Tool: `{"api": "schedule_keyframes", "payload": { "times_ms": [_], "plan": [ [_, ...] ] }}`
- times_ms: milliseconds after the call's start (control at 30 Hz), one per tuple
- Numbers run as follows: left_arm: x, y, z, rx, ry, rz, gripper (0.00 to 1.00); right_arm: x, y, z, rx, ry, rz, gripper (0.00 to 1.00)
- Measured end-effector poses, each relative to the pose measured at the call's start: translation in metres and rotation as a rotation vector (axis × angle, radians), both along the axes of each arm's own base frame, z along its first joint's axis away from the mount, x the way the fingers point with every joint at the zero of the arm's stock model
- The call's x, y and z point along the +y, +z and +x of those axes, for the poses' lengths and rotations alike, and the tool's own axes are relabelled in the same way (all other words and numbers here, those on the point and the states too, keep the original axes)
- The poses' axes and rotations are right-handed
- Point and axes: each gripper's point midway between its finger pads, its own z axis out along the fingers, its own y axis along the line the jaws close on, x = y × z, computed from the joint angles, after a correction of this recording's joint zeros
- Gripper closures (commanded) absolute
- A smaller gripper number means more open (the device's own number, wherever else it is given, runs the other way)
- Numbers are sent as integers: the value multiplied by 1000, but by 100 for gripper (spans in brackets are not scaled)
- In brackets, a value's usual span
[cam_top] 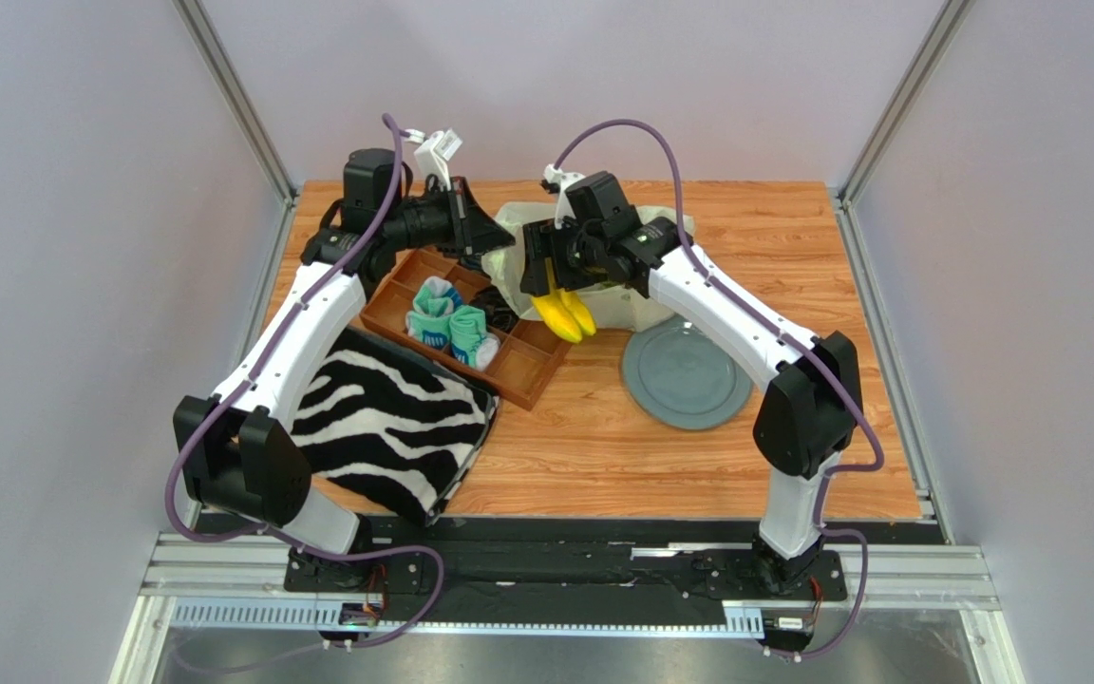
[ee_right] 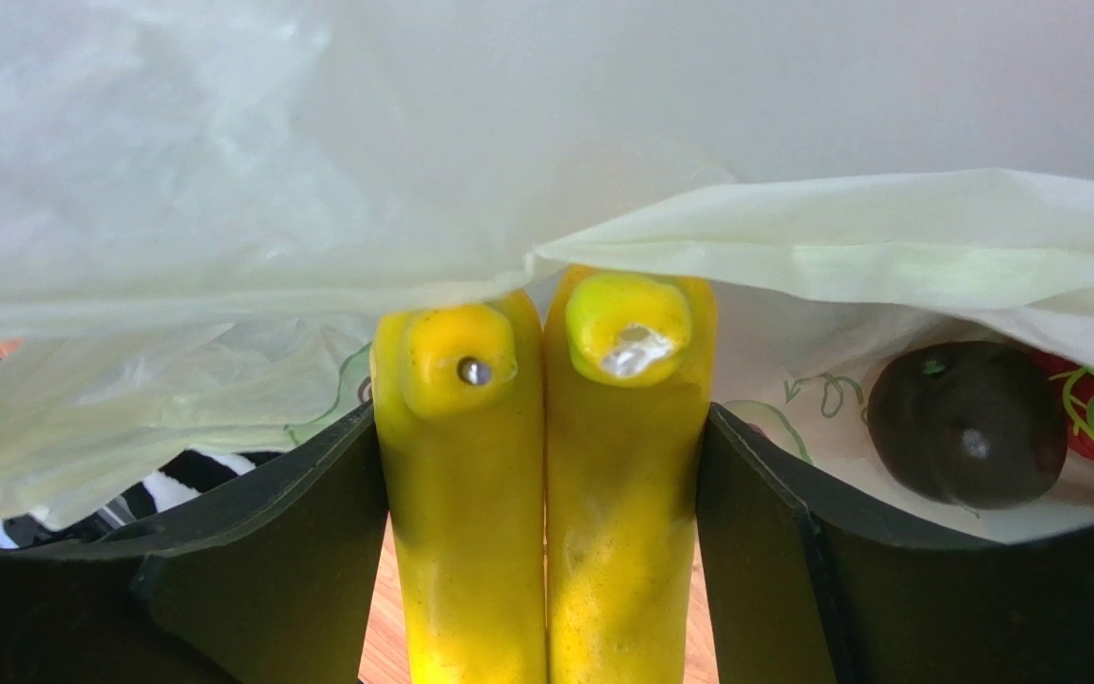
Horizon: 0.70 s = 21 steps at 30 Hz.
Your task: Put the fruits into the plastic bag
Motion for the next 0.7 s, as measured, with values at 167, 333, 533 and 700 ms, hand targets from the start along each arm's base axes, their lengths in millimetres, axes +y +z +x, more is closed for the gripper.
{"api": "schedule_keyframes", "payload": {
  "times_ms": [167, 333, 533, 700],
  "plan": [
    [-1, 1, 0, 0, -5, -6, 100, -9, 0, 16, 33, -31, 44, 75],
    [-2, -2, -2, 16, -13, -18, 100, -21, 1, 46, 44, -117, 97, 75],
    [-4, -5, -4, 36, -16, -35, 100, -26, 6, 94, -19, -271, 168, 77],
    [-6, -3, -4, 29, -21, -47, 100, -40, 26, 129, -153, -447, 207, 77]
  ]
}}
